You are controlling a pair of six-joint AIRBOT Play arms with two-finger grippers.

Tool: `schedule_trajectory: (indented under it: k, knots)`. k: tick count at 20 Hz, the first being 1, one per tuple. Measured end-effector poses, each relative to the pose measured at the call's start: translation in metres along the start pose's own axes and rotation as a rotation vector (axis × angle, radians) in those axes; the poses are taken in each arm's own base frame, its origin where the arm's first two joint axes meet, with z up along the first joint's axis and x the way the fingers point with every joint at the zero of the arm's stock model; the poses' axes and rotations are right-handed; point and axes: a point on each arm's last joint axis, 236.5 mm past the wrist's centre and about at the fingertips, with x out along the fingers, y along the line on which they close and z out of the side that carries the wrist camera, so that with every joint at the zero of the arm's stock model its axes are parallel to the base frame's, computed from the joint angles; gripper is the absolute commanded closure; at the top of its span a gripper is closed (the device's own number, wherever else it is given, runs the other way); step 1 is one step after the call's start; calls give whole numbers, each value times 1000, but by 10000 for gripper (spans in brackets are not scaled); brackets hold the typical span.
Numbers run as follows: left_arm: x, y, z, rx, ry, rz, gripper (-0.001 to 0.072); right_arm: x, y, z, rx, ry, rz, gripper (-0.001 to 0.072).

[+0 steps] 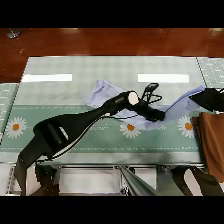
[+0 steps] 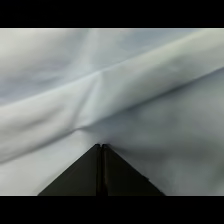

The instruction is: Fold the shirts.

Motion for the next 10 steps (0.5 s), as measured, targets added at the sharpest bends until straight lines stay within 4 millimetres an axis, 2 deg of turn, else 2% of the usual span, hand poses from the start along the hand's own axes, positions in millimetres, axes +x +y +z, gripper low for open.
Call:
schedule_trajectory:
  k: [2, 4, 5, 7, 9, 10]
  knots:
    - [-17, 0, 20, -6, -23, -19, 689, 0, 2, -2, 4, 7, 6, 692]
    - [-55, 12, 51, -31, -65, -25, 689, 1, 7, -5, -2, 16, 17, 692]
    - [-84, 21, 72, -49, -110, -25, 689, 3, 11, -6, -6, 23, 26, 692]
    - [-147, 39, 101, -76, -170, -20, 689, 11, 21, -7, -17, 37, 49, 692]
    - [-222, 57, 124, -92, -249, 5, 689, 25, 39, -6, -30, 57, 96, 692]
    - [-262, 71, 129, -108, -282, 37, 688, 34, 50, -3, -42, 68, 119, 692]
